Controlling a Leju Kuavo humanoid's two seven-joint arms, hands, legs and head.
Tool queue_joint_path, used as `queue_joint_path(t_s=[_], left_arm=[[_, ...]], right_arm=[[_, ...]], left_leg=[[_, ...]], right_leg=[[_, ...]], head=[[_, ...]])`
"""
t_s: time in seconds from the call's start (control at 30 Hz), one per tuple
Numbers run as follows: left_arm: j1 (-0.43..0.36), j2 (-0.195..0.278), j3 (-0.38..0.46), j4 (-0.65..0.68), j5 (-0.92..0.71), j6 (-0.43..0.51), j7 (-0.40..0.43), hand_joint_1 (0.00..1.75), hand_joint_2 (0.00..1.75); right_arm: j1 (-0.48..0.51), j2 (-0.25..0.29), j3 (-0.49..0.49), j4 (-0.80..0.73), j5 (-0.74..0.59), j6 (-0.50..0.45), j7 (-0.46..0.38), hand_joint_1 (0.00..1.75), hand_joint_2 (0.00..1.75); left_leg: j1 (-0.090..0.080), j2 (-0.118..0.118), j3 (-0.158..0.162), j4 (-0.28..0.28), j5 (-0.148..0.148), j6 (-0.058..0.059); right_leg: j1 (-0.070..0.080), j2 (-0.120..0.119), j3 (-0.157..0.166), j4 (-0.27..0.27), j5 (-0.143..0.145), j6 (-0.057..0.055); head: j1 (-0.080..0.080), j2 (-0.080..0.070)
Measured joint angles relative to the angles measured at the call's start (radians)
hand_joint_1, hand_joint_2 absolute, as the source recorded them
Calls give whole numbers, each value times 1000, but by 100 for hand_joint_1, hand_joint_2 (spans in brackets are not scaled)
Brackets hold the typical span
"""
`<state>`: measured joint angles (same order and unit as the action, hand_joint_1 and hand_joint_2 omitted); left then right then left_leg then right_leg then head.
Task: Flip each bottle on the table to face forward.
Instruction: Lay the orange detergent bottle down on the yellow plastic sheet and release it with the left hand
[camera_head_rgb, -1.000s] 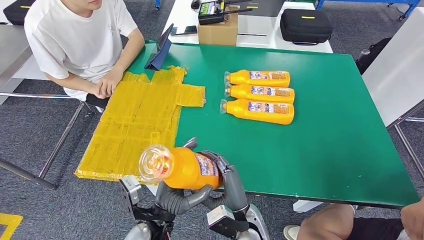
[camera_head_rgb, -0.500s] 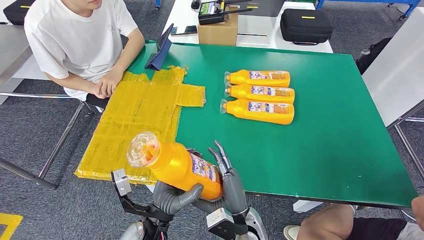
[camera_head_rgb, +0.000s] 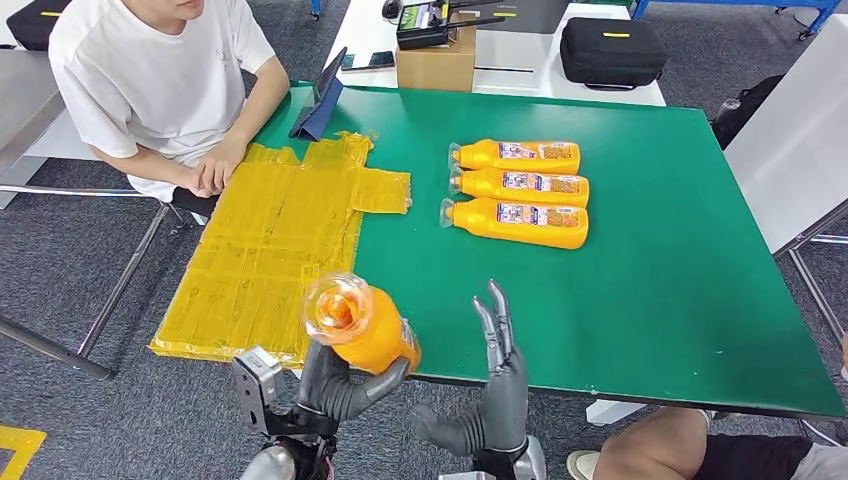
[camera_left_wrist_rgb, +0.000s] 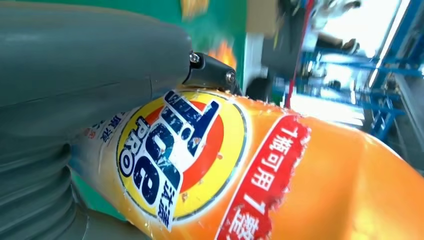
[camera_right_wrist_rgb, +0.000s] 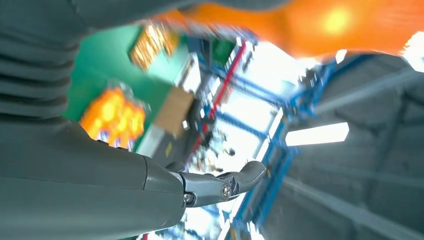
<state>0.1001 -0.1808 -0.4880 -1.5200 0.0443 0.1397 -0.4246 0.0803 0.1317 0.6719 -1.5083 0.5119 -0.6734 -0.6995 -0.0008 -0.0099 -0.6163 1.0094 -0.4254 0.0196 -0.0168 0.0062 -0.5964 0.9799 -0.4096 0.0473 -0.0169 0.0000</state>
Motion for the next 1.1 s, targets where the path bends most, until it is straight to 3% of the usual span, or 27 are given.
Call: queue_joint_path(t_s=[0.3,0.6,0.9,1.1], left_arm=[[-5,0,55,-5,-388,188,13,175,175],[-61,-4,92,42,-669,224,77,175,175],[-108,-25,81,113,-828,210,137,175,175],[-195,-27,78,223,-1066,286,229,175,175]], right_arm=[[56,-5,-53,-163,37,-22,-1,0,0],[71,-5,-98,-228,0,-22,-1,0,0],[79,-9,-133,-230,-70,-22,0,0,0],[82,-20,-162,-206,-133,1,0,0,0]], left_leg=[[0,0,0,0,0,0],[0,0,0,0,0,0],[0,0,0,0,0,0],[0,0,0,0,1,0]], right_leg=[[0,0,0,0,0,0],[0,0,0,0,0,0],[0,0,0,0,0,0],[0,0,0,0,0,0]], head=[[0,0],[0,0],[0,0],[0,0]])
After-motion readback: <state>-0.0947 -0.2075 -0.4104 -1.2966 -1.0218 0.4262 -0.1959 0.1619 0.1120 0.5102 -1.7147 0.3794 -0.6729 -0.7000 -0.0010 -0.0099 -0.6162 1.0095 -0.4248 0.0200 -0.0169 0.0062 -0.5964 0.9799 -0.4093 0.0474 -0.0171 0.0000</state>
